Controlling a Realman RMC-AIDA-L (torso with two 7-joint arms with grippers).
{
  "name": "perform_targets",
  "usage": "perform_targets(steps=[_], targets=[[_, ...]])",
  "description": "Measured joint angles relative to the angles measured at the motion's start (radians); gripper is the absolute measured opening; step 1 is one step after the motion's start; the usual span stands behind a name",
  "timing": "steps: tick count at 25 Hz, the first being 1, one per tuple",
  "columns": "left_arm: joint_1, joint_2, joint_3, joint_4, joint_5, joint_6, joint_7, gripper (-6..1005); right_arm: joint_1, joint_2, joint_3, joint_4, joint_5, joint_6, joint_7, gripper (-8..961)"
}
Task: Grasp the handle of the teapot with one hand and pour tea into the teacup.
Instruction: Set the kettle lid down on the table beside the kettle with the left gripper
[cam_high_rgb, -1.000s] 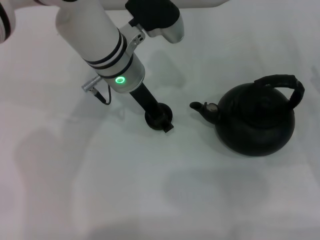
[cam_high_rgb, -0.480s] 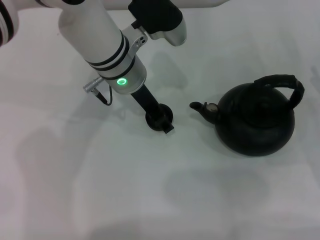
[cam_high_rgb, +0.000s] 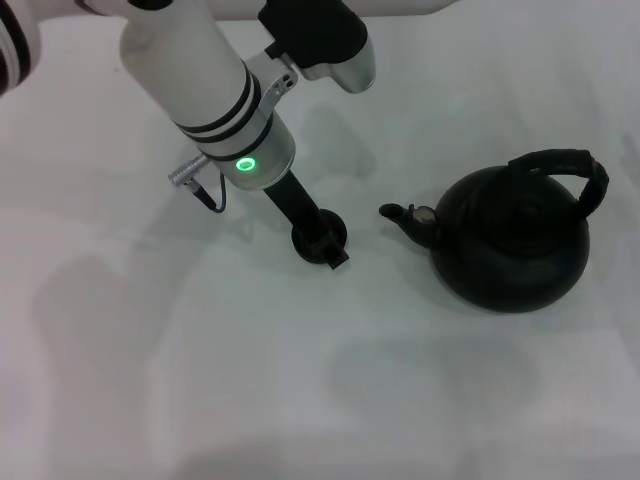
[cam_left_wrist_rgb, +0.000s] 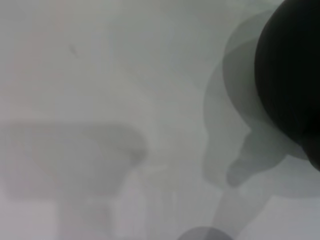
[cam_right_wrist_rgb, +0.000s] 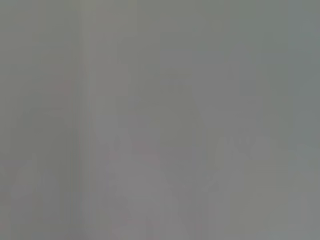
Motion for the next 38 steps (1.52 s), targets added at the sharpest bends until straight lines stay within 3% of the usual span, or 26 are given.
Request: perform_targets(steps=[38], targets=[[0.001,0.003,0.033,0.01,0.003,-0.008,-0.018,737,0.011,0.0,0.0,0.001,0.0,0.006,0.0,875]])
